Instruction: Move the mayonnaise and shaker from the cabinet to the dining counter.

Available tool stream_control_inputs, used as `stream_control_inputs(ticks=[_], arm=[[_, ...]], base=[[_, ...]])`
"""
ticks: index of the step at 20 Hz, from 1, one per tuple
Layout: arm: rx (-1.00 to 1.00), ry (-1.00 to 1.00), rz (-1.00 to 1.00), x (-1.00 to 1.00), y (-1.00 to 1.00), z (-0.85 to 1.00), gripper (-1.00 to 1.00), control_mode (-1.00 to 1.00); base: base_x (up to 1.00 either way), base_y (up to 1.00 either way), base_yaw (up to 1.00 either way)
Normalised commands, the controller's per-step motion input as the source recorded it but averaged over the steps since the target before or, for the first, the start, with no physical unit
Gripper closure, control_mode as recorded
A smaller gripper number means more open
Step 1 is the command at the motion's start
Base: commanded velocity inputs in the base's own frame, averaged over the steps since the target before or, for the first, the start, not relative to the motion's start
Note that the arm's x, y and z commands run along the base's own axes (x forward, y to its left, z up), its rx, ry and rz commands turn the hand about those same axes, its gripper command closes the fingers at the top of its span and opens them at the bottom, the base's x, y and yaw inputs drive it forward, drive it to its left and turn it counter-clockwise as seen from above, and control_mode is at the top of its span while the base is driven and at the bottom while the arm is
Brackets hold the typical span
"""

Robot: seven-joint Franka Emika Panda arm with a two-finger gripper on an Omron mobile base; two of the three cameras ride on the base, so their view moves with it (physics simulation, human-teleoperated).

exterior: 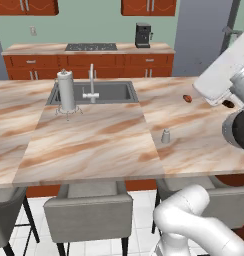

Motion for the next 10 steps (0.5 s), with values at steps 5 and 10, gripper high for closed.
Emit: stream_control_inputs(ticks=[5,10], arm=[[-0.97,-0.84,-0.09,-0.01,0.55,-0.06,-1.0,-1.0],[-1.0,-0.68,-0.21,0.02,0.9,-0.39,-1.0,-1.0]], base=[[0.0,0.0,0.0],[0.0,0.0,0.0]])
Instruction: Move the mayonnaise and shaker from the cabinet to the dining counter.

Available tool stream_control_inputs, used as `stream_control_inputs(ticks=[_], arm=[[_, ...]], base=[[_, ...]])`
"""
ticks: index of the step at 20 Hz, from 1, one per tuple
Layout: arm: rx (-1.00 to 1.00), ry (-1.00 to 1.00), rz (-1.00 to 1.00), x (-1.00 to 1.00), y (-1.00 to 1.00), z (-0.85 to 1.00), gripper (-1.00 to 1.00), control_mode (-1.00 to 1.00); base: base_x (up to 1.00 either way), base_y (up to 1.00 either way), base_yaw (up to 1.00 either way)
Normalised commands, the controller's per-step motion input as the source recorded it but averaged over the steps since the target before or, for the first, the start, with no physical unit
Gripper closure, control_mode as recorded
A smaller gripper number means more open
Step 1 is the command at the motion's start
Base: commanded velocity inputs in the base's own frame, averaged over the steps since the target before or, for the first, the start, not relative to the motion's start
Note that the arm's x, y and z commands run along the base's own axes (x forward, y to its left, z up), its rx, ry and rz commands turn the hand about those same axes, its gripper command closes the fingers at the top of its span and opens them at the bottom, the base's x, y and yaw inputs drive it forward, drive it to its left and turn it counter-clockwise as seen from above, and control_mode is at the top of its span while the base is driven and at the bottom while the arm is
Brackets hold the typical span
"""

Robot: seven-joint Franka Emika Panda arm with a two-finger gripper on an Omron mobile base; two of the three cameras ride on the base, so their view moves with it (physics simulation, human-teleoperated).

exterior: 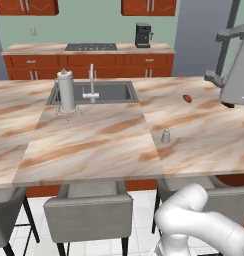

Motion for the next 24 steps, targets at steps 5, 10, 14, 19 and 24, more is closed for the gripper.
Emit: stream_control_inputs(ticks=[5,10,14,19,24], arm=[[-0.86,-0.59,-0.42,0.45,0.81,-0.53,-1.0,-1.0],[-0.66,-0.4,-0.5,0.96,0.34,-0.6,-1.0,-1.0],[-0.48,-0.21,-0.36,0.95,-0.11,-0.42,-1.0,-1.0],[-0.37,-0.06,-0.29,0.65,-0.68,-0.32,-1.0,-1.0],[-0.13,0.02,-0.19,-0.01,-1.0,-0.36,-1.0,-1.0]], base=[[0.0,0.0,0.0],[0.0,0.0,0.0],[0.0,0.0,0.0],[0.0,0.0,0.0],[0.0,0.0,0.0]])
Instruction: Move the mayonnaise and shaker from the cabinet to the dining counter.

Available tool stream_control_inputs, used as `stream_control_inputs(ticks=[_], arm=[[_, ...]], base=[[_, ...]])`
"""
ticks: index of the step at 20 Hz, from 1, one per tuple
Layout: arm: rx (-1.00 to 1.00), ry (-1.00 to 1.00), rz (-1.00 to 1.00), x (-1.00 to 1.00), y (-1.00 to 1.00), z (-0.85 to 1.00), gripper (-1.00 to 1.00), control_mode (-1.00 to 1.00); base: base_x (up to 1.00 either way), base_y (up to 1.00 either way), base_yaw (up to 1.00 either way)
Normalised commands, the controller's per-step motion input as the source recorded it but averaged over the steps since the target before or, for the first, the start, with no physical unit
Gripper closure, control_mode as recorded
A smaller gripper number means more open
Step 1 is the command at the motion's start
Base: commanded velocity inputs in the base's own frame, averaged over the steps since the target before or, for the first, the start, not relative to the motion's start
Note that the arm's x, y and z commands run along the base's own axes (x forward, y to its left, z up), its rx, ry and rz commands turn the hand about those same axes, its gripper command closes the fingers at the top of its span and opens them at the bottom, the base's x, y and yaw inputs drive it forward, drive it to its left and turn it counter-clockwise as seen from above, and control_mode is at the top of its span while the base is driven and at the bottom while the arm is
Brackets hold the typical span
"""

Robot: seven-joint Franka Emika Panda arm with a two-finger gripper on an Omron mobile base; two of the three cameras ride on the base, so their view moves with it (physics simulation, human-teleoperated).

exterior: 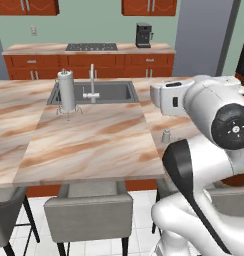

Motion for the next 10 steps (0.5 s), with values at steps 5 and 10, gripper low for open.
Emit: stream_control_inputs(ticks=[5,10], arm=[[0.09,0.11,-0.02,-0.52,-0.8,-0.33,-1.0,-1.0],[0.21,0.28,0.0,-0.27,-0.65,-0.39,-1.0,-1.0]], base=[[0.0,0.0,0.0],[0.0,0.0,0.0]])
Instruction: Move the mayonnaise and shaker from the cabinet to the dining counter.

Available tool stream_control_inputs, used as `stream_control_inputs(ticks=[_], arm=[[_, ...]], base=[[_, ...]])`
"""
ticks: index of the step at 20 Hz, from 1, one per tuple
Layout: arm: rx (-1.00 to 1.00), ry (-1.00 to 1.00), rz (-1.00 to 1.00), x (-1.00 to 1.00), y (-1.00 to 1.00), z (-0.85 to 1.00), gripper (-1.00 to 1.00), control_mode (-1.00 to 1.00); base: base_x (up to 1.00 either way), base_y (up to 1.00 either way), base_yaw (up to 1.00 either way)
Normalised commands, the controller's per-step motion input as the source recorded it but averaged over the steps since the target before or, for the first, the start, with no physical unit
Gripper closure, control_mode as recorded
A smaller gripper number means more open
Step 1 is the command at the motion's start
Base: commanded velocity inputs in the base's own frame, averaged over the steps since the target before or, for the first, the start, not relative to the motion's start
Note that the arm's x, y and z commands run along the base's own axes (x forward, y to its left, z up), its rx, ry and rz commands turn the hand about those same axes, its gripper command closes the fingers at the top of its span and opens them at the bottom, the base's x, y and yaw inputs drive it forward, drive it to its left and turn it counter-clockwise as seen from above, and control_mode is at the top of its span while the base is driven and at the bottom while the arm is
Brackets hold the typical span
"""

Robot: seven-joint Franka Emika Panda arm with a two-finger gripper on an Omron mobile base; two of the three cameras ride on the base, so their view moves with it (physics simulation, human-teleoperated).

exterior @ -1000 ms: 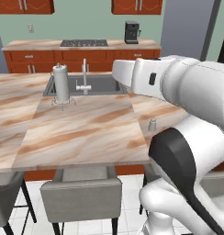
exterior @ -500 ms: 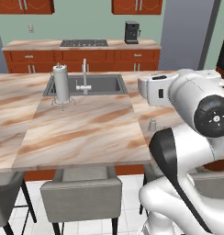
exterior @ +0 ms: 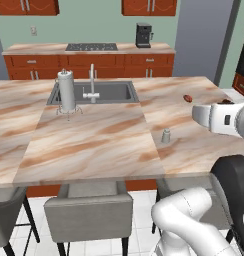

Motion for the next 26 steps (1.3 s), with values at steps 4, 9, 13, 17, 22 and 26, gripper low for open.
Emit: stream_control_inputs(ticks=[4,9,13,17,22,26], arm=[[0.11,0.27,0.0,-0.01,-0.23,-0.47,-1.0,-1.0],[0.04,0.23,0.0,0.01,0.02,-0.27,-1.0,-1.0],[0.0,0.1,0.0,-0.05,0.17,-0.14,-1.0,1.0],[0.0,0.0,0.0,0.0,0.0,0.0,-1.0,1.0],[0.0,0.0,0.0,0.0,0.0,0.0,-1.0,1.0],[0.0,0.0,0.0,0.0,0.0,0.0,-1.0,1.0]], base=[[0.0,0.0,0.0],[0.0,0.0,0.0],[-0.22,0.28,0.0],[-0.94,0.75,0.0],[-0.92,1.0,0.07],[-0.14,1.0,0.02]])
